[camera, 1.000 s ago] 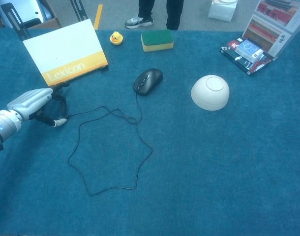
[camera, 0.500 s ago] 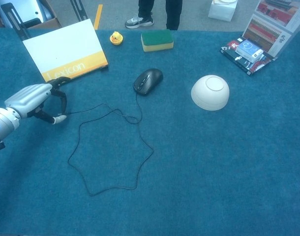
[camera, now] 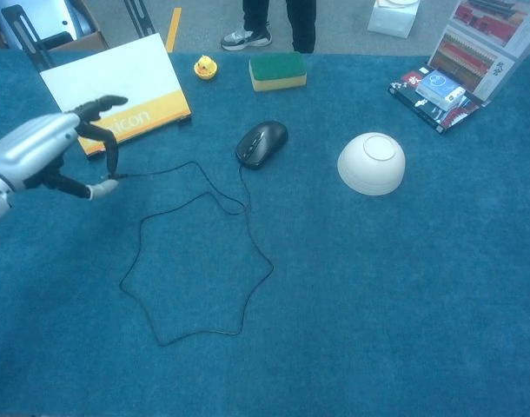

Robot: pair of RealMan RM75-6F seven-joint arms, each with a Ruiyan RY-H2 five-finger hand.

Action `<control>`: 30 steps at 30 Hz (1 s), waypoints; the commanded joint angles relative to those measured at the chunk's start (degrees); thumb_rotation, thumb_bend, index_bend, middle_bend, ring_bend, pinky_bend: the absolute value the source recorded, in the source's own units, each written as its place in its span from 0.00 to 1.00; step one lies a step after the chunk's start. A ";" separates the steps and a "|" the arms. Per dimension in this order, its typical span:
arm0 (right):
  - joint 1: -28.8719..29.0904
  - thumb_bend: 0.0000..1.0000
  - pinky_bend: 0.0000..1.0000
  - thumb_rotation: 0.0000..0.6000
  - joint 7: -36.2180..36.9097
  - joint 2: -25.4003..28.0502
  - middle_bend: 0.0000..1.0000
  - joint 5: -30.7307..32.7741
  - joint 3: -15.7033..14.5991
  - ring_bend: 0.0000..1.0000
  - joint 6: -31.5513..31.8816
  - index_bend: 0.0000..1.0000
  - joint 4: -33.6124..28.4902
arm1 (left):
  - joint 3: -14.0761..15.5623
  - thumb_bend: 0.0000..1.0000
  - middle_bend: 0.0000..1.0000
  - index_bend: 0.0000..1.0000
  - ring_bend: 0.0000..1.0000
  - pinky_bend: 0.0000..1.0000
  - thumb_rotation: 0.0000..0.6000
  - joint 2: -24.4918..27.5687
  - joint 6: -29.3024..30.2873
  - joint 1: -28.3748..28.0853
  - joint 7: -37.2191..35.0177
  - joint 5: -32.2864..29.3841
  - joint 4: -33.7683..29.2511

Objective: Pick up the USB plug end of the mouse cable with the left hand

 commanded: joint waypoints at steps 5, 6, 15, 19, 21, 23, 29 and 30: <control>-0.32 0.15 0.11 1.00 0.98 -0.44 0.31 0.00 0.01 0.20 0.51 0.51 0.69 | 0.78 0.38 0.04 0.65 0.00 0.10 1.00 8.96 4.68 -1.86 -16.95 12.64 -10.31; -0.39 0.15 0.11 1.00 1.13 -0.49 0.31 0.01 0.02 0.20 0.62 0.51 0.78 | 1.04 0.38 0.04 0.65 0.00 0.10 1.00 9.70 5.44 -2.14 -18.76 14.43 -10.85; -0.93 0.15 0.11 1.00 2.64 -0.95 0.31 0.16 0.03 0.20 1.19 0.51 1.80 | 2.48 0.38 0.04 0.65 0.00 0.10 1.00 11.17 12.54 -3.68 -22.76 26.60 -12.74; -1.18 0.15 0.11 1.00 3.33 -1.11 0.31 0.01 0.05 0.20 1.63 0.51 2.03 | 2.39 0.38 0.04 0.66 0.00 0.10 1.00 10.89 13.69 -4.53 -22.42 28.60 -13.51; -1.44 0.15 0.11 1.00 3.64 -1.16 0.31 -0.06 -0.02 0.20 1.97 0.51 1.98 | 2.49 0.38 0.04 0.66 0.00 0.10 1.00 10.97 13.89 -4.99 -22.11 29.30 -14.05; -1.71 0.15 0.11 1.00 3.82 -1.20 0.31 -0.10 -0.12 0.20 2.25 0.51 1.81 | 2.61 0.38 0.04 0.66 0.00 0.10 1.00 11.18 13.81 -5.30 -21.94 29.44 -14.35; -2.60 0.15 0.11 1.00 3.88 -0.91 0.31 0.10 -0.49 0.20 2.70 0.51 0.97 | 2.47 0.38 0.04 0.66 0.00 0.10 1.00 12.14 13.24 -6.55 -22.41 28.74 -15.25; -2.68 0.15 0.11 1.00 3.94 -0.91 0.31 0.15 -0.48 0.20 2.72 0.51 0.98 | 2.45 0.38 0.04 0.66 0.00 0.10 1.00 12.33 13.02 -6.78 -22.25 28.62 -15.41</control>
